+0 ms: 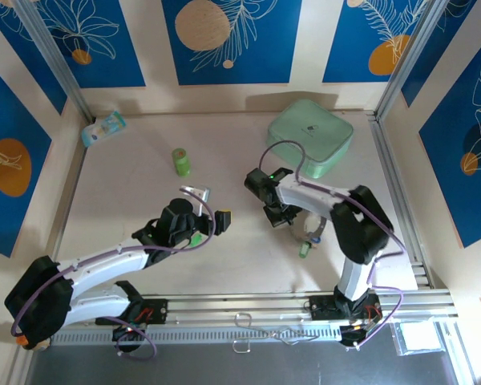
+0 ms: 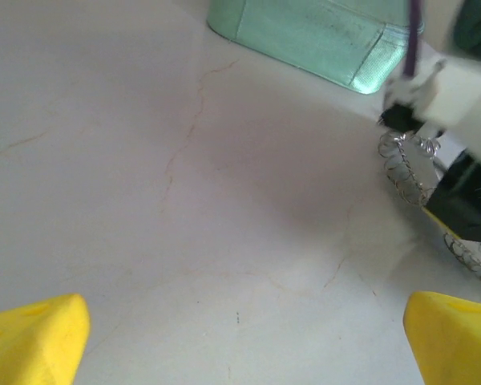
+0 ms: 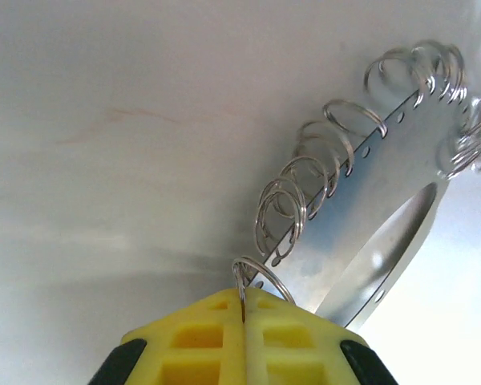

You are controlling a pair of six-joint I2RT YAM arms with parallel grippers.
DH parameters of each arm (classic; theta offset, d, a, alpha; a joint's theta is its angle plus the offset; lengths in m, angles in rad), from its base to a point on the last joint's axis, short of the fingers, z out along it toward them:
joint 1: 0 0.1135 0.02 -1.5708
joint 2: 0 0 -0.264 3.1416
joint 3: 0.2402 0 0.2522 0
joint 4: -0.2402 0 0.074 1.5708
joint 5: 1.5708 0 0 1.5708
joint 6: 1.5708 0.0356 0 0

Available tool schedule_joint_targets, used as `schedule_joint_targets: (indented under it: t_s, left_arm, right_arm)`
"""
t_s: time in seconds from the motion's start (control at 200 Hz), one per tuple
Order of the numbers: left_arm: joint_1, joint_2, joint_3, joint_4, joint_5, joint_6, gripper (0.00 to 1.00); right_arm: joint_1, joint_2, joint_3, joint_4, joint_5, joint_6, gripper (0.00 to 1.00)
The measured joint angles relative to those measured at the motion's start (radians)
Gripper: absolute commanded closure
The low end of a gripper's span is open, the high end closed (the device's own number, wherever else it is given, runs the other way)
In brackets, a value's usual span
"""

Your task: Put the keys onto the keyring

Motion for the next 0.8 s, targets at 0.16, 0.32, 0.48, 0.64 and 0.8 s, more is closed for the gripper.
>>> schedule_joint_targets:
  t_s: [0.16, 0.32, 0.48, 0.64, 0.8]
  left_arm:
    - [0.000, -0.002, 0.005, -0.001, -0.013, 0.008, 0.00]
    - [0.000, -0.008, 0.005, -0.011, -0.015, 0.008, 0.00]
    - [0.000, -0.024, 0.004, -0.019, -0.018, 0.007, 0.00]
    - [0.000, -0.052, -0.005, -0.021, -0.026, 0.006, 0.00]
    - [0.000, -0.066, -0.027, -0.022, -0.034, 0.004, 0.00]
  right_arm:
    - [-0.007, -0.158, -0.022, 0.104, -0.201, -0.069, 1.00]
    - [-0.010, -0.156, -0.074, 0.166, -0.342, -0.096, 1.00]
    - [-0.002, -0.101, -0.081, 0.190, -0.385, -0.098, 1.00]
    - [0.006, -0.048, -0.080, 0.190, -0.364, -0.087, 1.00]
    - [0.020, 0.012, -0.079, 0.183, -0.340, -0.076, 1.00]
